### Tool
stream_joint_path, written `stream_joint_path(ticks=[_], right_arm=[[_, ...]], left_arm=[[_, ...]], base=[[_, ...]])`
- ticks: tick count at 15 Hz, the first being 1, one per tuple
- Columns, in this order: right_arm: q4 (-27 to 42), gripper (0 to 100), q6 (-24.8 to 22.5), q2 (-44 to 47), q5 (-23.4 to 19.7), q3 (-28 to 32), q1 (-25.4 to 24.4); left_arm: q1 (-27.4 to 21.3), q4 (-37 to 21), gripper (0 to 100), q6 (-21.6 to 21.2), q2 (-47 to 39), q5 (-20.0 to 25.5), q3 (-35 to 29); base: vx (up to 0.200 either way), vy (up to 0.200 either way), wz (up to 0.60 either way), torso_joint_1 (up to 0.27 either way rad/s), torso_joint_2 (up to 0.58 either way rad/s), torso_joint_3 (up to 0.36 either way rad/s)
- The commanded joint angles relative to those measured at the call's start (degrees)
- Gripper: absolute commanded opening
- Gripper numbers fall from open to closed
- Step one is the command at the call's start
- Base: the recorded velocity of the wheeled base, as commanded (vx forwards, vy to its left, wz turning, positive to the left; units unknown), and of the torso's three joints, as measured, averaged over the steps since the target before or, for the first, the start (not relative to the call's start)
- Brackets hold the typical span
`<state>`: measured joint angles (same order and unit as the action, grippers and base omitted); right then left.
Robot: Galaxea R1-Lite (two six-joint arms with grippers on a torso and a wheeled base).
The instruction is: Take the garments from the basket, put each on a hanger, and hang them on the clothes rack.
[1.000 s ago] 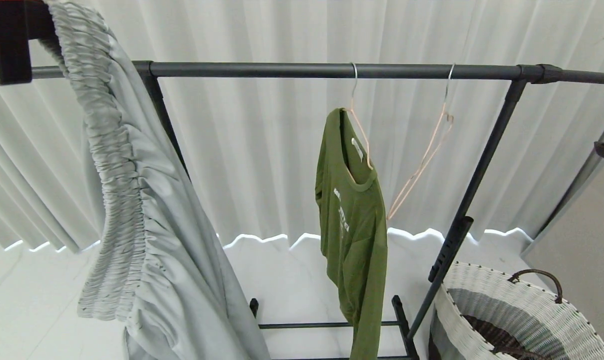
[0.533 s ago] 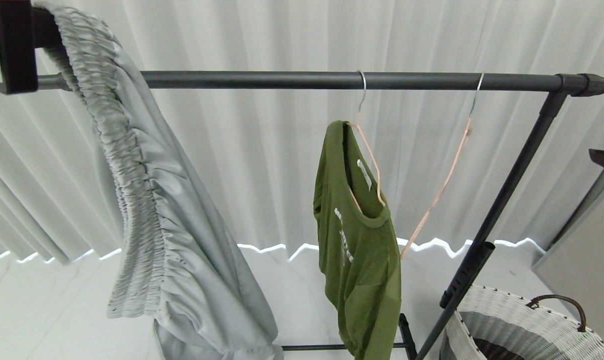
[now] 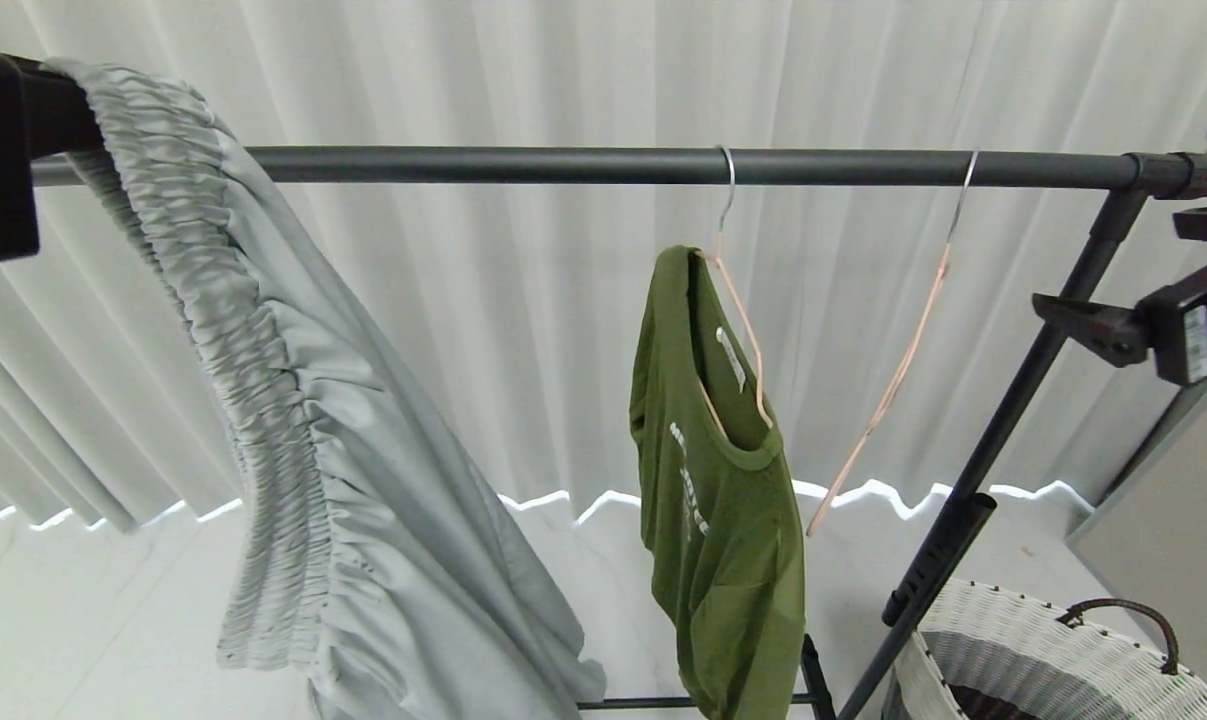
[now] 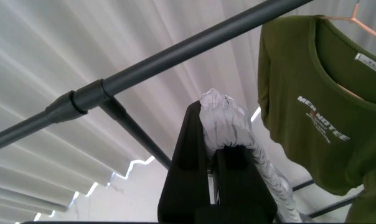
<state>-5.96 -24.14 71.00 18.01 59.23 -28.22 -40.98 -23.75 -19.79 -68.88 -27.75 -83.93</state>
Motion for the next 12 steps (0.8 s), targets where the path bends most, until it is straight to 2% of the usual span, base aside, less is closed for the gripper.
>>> stream_joint_path(ticks=[1, 5, 12], right_arm=[[-5.38, 100, 1.73, 9.95, -0.08, 0.36, -0.96], [-5.99, 100, 5.86, 12.41, -0.08, 0.97, -4.12], [-6.17, 100, 7.79, 13.11, 0.28, -1.05, -4.03]], left_arm=[[0.03, 0.02, 0, 0.01, 1.20, -0.03, 1.05], [-0.06, 0.02, 0, 0.01, 1.11, -0.03, 1.14], [-0.15, 0.02, 0, 0.01, 1.20, -0.12, 2.19]], base=[[0.000, 0.000, 0.00, 0.000, 0.00, 0.000], [0.000, 0.000, 0.00, 0.000, 0.00, 0.000], [0.000, 0.000, 0.00, 0.000, 0.00, 0.000]])
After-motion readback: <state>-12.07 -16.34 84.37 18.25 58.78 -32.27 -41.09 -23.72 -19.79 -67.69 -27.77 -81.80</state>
